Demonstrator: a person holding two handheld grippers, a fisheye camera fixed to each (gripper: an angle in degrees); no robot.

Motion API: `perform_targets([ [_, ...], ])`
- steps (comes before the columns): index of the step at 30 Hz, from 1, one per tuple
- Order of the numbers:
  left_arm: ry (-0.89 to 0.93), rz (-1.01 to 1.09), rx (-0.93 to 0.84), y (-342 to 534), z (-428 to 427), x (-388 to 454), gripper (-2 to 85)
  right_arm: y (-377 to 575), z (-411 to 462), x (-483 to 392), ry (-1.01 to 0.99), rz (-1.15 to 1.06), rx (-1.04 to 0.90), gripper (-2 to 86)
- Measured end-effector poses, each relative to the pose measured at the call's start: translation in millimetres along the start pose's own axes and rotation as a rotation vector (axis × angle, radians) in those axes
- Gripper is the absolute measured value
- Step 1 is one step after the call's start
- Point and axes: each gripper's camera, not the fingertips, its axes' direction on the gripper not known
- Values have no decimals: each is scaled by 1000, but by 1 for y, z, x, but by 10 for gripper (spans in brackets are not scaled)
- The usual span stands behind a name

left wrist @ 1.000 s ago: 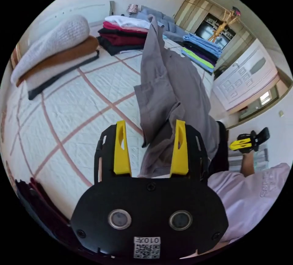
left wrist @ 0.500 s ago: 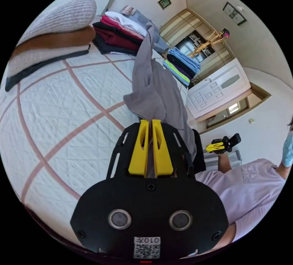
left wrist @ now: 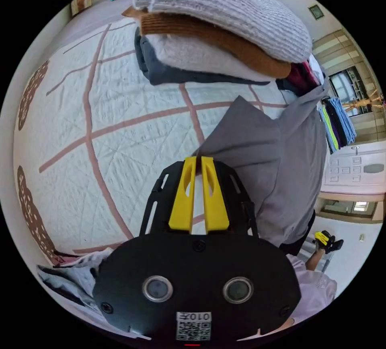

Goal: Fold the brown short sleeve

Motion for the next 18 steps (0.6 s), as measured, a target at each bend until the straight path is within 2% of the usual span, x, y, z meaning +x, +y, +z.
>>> perform_targets([
  [3, -142, 46, 137, 32, -25, 41, 15, 10, -12, 25, 48, 129, 27, 53],
  [5, -257, 119, 207, 54, -41, 80, 22, 23, -21, 56, 124, 297, 26, 74],
  [9, -343, 498, 291, 114, -51, 196, 46, 41, -15, 96, 209, 515, -61, 103],
  [13, -189, 891, 275, 179, -20, 305, 75, 54, 5, 117, 143, 608, -130, 125],
  [16, 36, 1093, 223, 217, 5, 369, 92, 61, 26, 131, 65, 660, -164, 136],
  [18, 108, 1187, 203, 236, 20, 404, 98, 65, 38, 141, 40, 692, -201, 139],
])
